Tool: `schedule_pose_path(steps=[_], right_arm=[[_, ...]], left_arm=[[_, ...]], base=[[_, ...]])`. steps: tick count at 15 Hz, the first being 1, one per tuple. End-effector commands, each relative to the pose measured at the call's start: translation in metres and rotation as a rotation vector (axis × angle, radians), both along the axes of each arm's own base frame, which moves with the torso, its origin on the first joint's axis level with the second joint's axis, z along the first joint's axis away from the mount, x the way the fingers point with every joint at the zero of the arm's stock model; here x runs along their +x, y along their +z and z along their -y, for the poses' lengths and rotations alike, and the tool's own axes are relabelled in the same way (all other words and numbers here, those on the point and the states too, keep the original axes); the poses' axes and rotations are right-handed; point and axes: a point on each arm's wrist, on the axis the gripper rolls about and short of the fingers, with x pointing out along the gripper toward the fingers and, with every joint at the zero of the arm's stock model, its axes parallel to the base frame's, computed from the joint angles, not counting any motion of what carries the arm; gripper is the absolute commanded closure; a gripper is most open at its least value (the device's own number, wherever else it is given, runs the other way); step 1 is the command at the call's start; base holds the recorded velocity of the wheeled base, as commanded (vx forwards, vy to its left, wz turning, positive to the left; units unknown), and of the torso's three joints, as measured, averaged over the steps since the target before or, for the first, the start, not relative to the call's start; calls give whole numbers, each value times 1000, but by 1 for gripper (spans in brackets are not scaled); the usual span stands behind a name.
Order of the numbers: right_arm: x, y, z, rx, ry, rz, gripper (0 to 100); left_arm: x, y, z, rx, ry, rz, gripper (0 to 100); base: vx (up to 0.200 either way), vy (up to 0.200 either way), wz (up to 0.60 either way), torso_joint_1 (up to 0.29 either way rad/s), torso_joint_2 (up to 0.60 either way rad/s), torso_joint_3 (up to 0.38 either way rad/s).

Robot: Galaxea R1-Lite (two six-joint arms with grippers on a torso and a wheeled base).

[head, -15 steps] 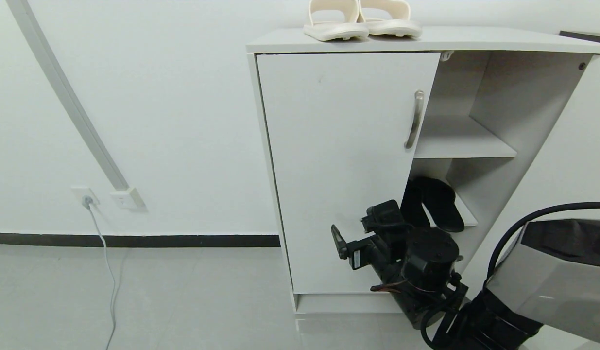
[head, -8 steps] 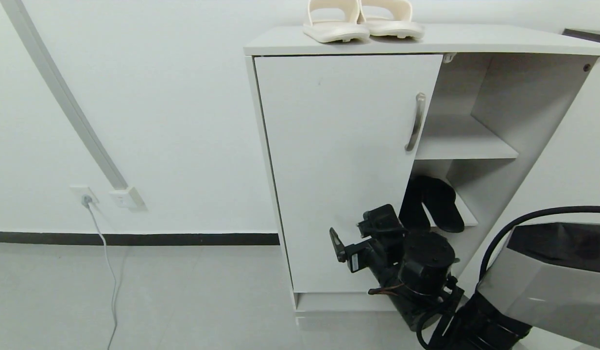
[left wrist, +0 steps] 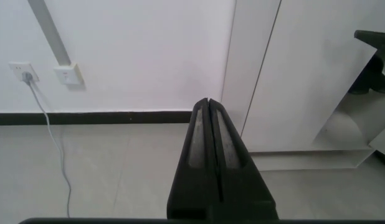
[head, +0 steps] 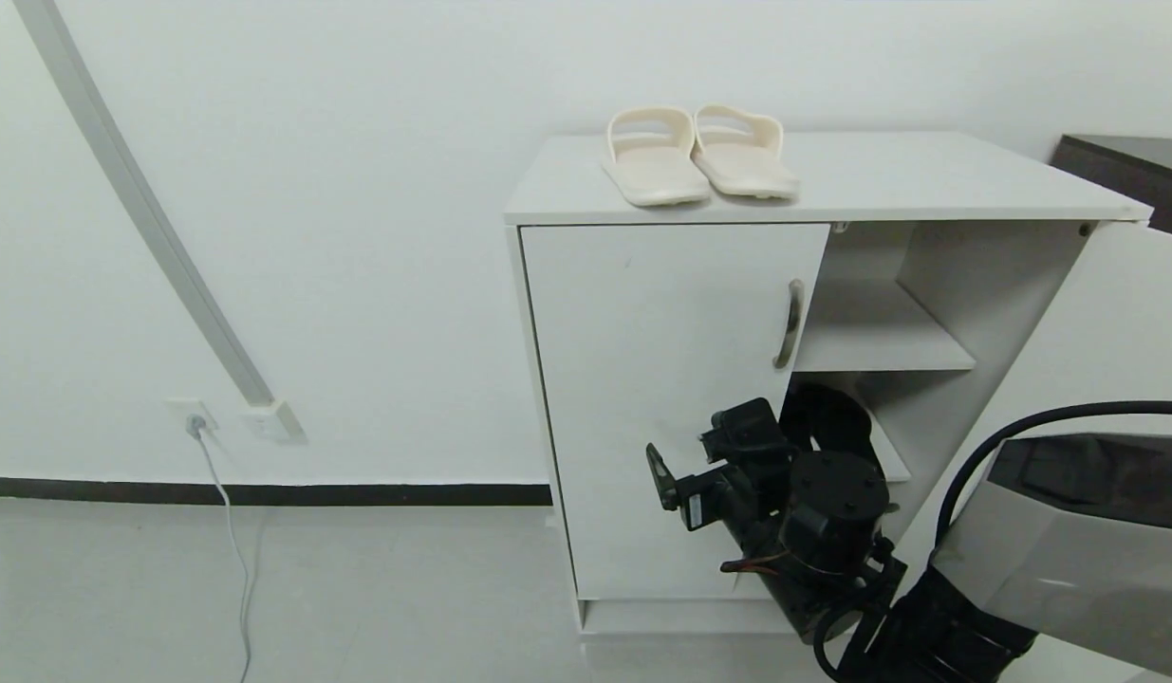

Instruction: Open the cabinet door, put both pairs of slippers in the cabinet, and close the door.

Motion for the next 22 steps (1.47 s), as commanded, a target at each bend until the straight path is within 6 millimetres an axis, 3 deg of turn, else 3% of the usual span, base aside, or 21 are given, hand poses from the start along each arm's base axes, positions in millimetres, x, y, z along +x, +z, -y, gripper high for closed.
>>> schedule_pose_path(steps=[1, 22], right_arm=[[0, 0, 1, 0, -2, 0, 0], [1, -1, 2, -2, -7, -2, 0]], left_arm=[[0, 0, 0, 1, 0, -2, 100], [0, 0, 0, -1, -1, -2, 100]], base=[[0, 0, 0, 129, -471, -334], [0, 0, 0, 203, -522, -321]])
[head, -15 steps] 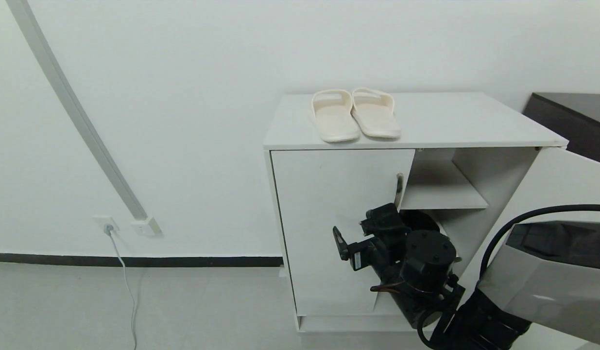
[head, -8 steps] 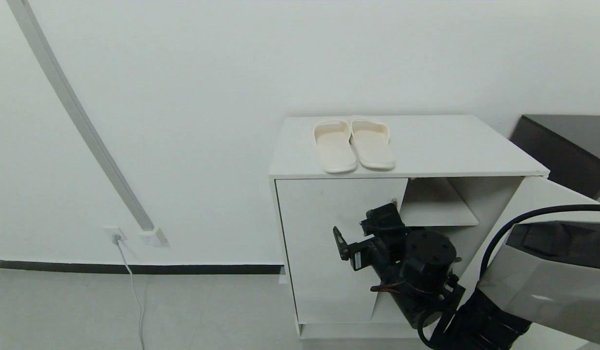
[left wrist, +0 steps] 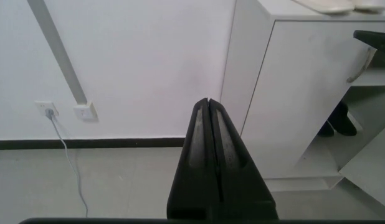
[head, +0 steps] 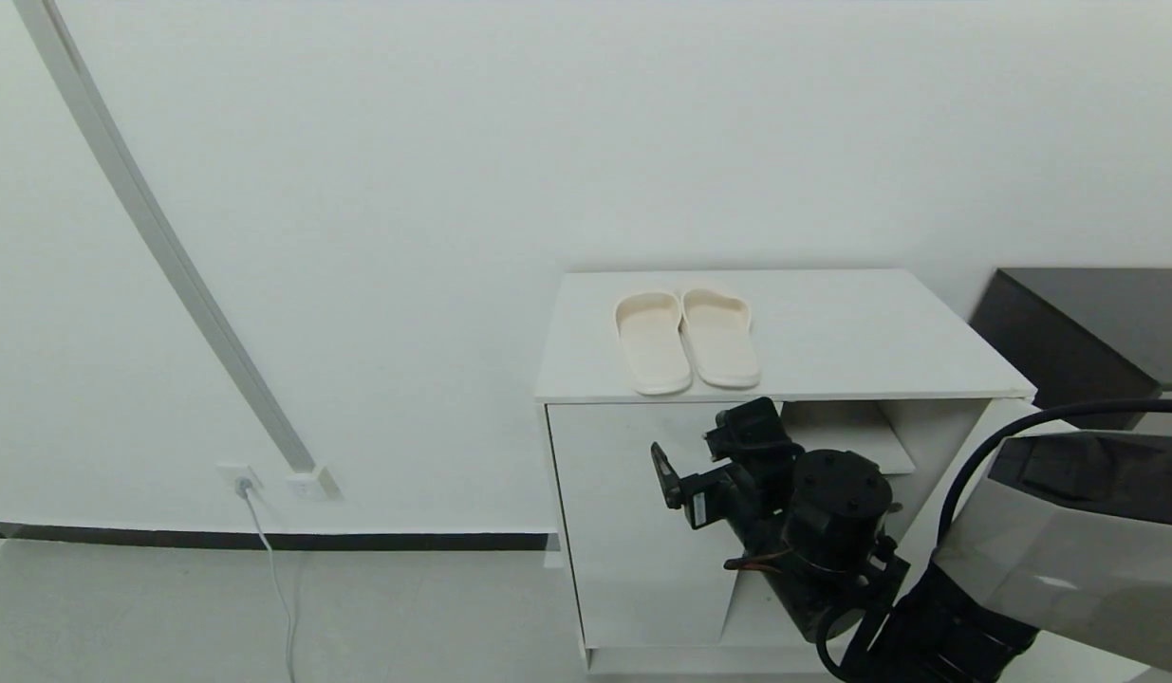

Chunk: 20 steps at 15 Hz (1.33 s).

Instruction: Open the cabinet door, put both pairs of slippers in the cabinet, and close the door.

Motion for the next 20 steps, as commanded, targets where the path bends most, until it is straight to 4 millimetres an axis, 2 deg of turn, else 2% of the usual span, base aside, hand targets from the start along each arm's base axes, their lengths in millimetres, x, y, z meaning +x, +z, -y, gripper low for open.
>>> schedule_pose_path(steps=[1, 6, 8, 10, 12, 13, 15, 20], right_arm=[[0, 0, 0, 2, 0, 1, 0], [0, -2, 0, 0, 3, 3, 0], [2, -9, 0, -40, -5, 16, 0], [6, -7, 3, -41, -17, 23, 0], [12, 17, 0, 2, -27, 64, 0], [13, 25, 0, 7, -30, 50, 0], [22, 57, 4, 40, -58, -37, 0], [10, 110, 2, 101, -65, -251, 0]], left_arm=[[0, 0, 0, -1, 1, -2, 100], [0, 0, 0, -1, -1, -2, 100], [0, 0, 0, -1, 1, -2, 100], [0, 0, 0, -1, 2, -2, 100], [0, 0, 0, 1, -1, -2, 100], [0, 0, 0, 2, 1, -2, 100], [0, 0, 0, 4, 1, -2, 100], [0, 0, 0, 5, -1, -2, 100]], base=[[0, 0, 0, 276, -608, -334], [0, 0, 0, 192, -420, -232], [0, 0, 0, 28, -55, -31], [0, 0, 0, 0, 0, 0], [0, 0, 0, 0, 0, 0], [0, 0, 0, 0, 0, 0], [0, 0, 0, 0, 0, 0], [0, 0, 0, 0, 0, 0]])
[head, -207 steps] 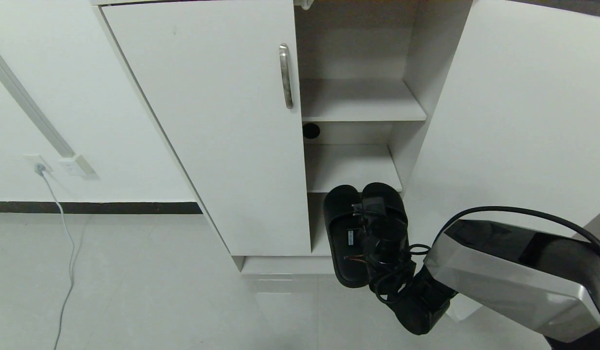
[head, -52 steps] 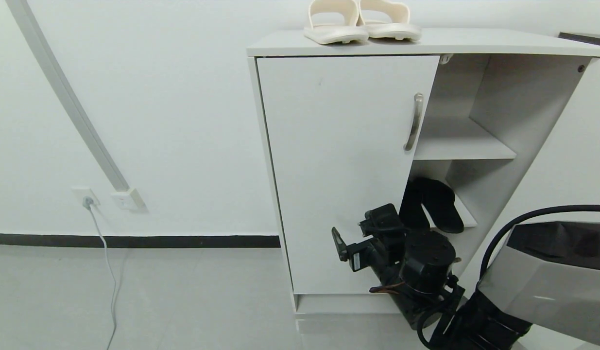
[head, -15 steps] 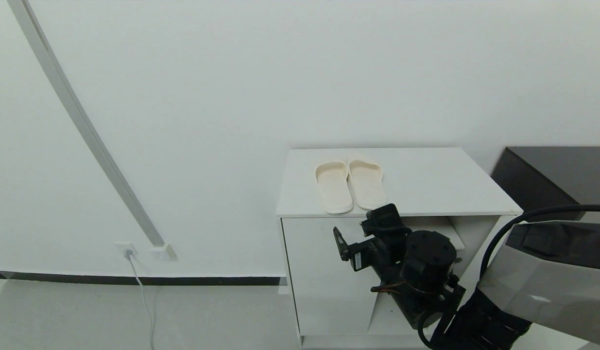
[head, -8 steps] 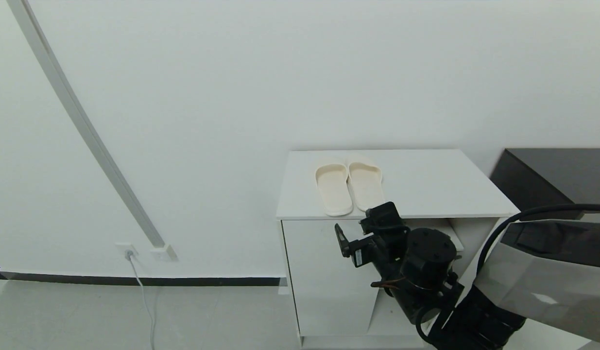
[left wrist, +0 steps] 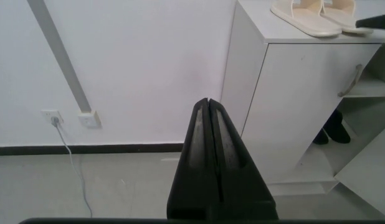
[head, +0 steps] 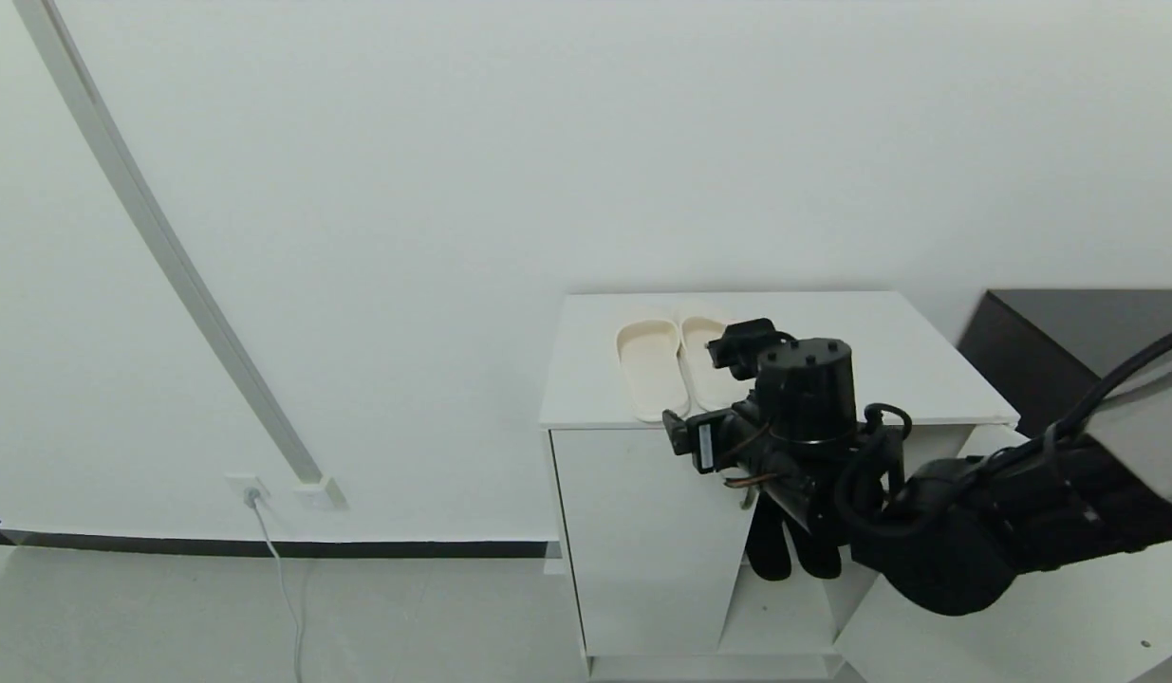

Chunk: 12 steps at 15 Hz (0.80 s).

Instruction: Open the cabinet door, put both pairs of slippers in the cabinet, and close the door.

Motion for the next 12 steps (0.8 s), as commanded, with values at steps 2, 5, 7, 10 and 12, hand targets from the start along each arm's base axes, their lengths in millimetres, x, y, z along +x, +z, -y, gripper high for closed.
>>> schedule_pose_path(steps=[2, 5, 7, 10, 12], right_arm=[[-14, 50, -7, 117, -54, 8, 0], [-15, 43, -14, 105, -55, -4, 0], [-12, 36, -16, 102, -86, 4, 0], [-12, 19, -16, 90, -90, 5, 0], [-11, 5, -17, 78, -92, -9, 0]], left_arm=[[0, 0, 0, 0, 1, -2, 100], [0, 0, 0, 0, 0, -2, 100], [0, 0, 0, -2, 0, -2, 100], [0, 0, 0, -2, 0, -2, 100], [0, 0, 0, -2, 0, -2, 100]], base=[[0, 0, 0, 0, 0, 0], [0, 0, 0, 0, 0, 0], [200, 0, 0, 2, -5, 5], [200, 0, 0, -2, 2, 4], [200, 0, 0, 19, 5, 0]])
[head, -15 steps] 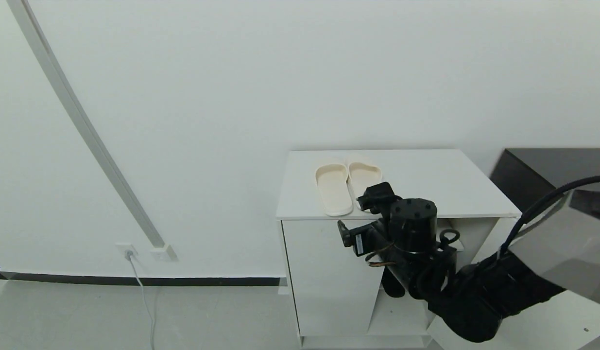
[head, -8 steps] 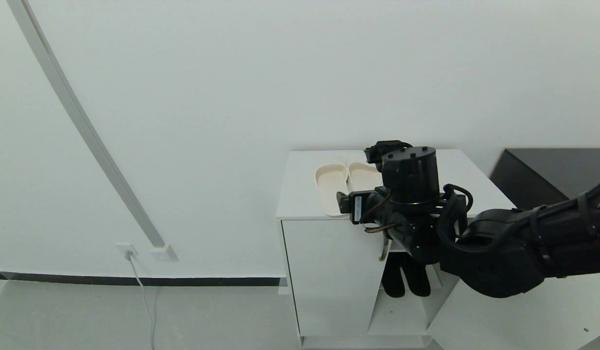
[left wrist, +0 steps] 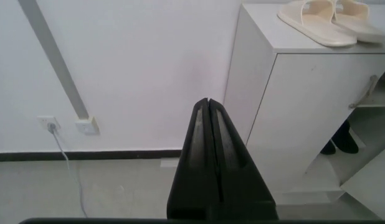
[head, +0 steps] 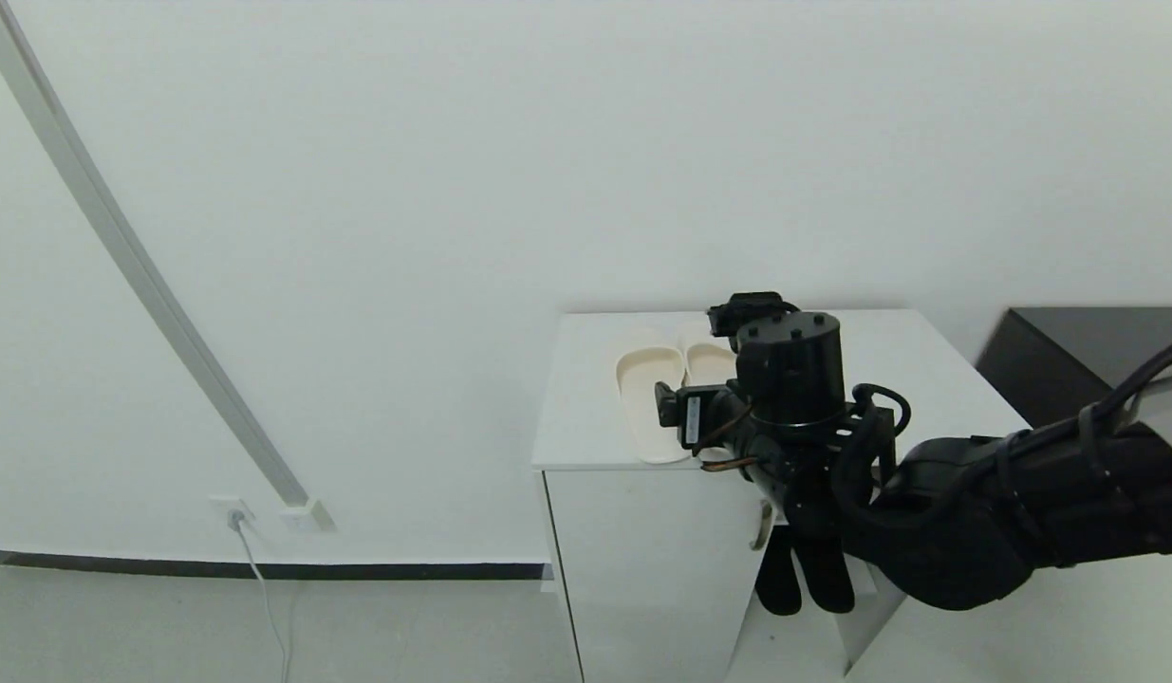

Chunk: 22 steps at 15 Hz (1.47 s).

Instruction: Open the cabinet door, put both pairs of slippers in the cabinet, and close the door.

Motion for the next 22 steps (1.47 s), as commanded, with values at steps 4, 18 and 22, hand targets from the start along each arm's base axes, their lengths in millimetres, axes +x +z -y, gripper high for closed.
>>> schedule_pose_path(steps=[4, 18, 22], right_arm=[[9, -45, -7, -43, 0, -27, 0], [100, -55, -16, -48, -20, 35, 0], [117, -52, -17, -51, -1, 20, 0]], left_arm=[[0, 0, 0, -1, -1, -2, 100], [0, 0, 0, -5, -1, -1, 100], [0, 0, 0, -5, 0, -2, 100]], base=[[0, 0, 0, 0, 0, 0], [0, 0, 0, 0, 0, 0], [0, 0, 0, 0, 0, 0]])
